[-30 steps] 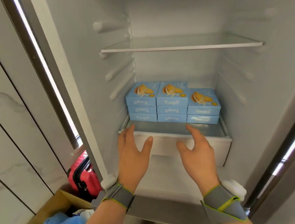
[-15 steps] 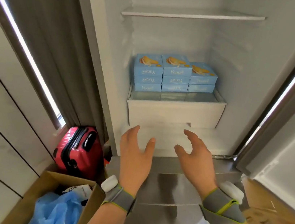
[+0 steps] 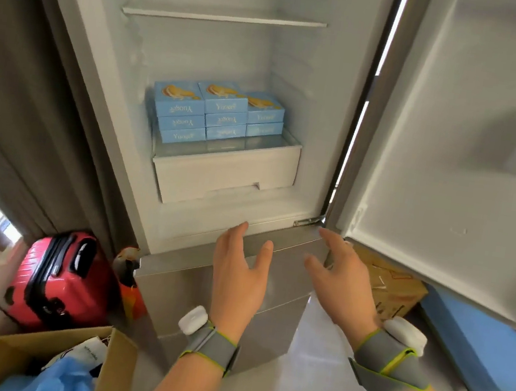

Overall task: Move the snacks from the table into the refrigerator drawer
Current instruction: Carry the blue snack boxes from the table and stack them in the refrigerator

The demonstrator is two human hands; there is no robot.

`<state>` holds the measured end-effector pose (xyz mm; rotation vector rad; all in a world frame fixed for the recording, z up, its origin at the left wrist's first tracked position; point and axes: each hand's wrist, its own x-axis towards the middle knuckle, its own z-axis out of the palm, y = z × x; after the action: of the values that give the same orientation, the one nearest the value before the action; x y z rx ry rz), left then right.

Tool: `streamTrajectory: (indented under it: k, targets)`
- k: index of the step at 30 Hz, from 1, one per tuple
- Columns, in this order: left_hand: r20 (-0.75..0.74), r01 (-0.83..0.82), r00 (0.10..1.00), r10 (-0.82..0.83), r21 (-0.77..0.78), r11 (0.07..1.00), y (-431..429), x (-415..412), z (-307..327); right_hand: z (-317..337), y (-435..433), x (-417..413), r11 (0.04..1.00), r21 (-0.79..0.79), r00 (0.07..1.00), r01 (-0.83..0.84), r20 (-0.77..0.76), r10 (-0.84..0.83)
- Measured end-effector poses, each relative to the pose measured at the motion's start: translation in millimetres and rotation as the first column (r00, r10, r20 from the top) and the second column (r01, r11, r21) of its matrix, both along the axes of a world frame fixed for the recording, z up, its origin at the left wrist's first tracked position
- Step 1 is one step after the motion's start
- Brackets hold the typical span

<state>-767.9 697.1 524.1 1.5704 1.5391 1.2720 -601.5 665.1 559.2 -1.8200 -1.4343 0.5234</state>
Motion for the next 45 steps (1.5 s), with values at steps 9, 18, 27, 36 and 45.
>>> streamTrajectory:
  k: [9,18,27,36,45]
  targets:
    - [-0.031,0.295,0.955,-0.294,0.064,0.953,-69.1,143.5,16.0,19.4,-123.2,120.4,0.955,0.057,0.957,0.291,-0.030,-0.290]
    - [-0.142,0.603,0.795,-0.590,0.085,0.793,-220.9,309.3,27.8,18.3,-316.8,254.5,0.781,0.069,0.783,0.621,-0.108,-0.613]
    - [-0.249,0.830,0.550,-0.797,0.059,0.555,-366.6,414.8,33.5,3.8,-482.8,333.5,0.566,0.079,0.569,0.820,-0.216,-0.793]
    - [-0.309,0.913,0.398,-0.864,0.038,0.407,-426.1,477.3,24.8,-7.0,-556.2,368.2,0.434,0.034,0.427,0.900,-0.264,-0.865]
    - [-0.276,0.968,0.219,-0.936,-0.058,0.244,-462.0,556.9,-9.4,-34.3,-603.4,414.1,0.272,-0.064,0.244,0.960,-0.282,-0.928]
